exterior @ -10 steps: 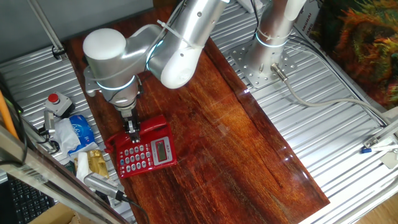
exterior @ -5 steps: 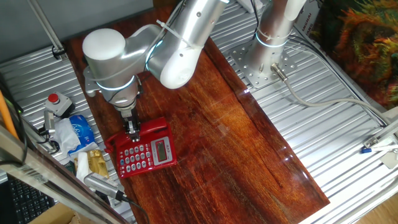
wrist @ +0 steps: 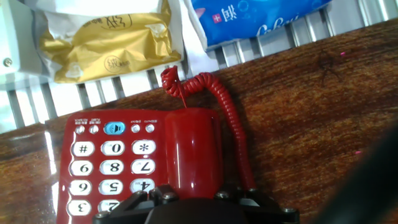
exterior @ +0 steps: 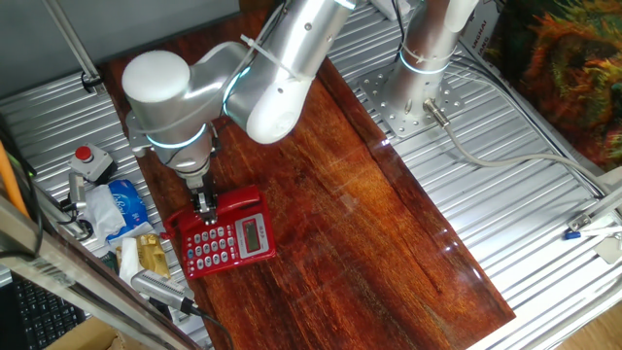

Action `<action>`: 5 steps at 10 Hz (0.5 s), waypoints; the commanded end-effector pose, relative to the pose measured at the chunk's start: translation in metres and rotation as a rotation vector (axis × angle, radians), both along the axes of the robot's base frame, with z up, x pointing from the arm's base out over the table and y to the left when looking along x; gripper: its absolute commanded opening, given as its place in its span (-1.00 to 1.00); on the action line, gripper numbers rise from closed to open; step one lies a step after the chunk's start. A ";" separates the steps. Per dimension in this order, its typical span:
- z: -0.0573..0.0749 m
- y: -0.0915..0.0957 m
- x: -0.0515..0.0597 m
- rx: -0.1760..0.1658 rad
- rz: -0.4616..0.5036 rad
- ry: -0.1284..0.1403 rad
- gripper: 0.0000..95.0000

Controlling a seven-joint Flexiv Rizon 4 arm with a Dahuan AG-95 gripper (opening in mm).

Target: Place the handset of the telephone on the corresponding phone cradle

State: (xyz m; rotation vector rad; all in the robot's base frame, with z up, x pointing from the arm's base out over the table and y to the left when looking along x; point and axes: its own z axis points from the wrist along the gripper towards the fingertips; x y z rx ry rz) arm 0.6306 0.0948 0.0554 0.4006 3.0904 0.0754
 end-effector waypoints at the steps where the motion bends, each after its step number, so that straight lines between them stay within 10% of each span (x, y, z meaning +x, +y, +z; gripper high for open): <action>1: 0.001 -0.001 -0.002 -0.013 0.000 0.012 -1.00; 5: 0.002 -0.001 -0.001 -0.020 0.000 0.009 -1.00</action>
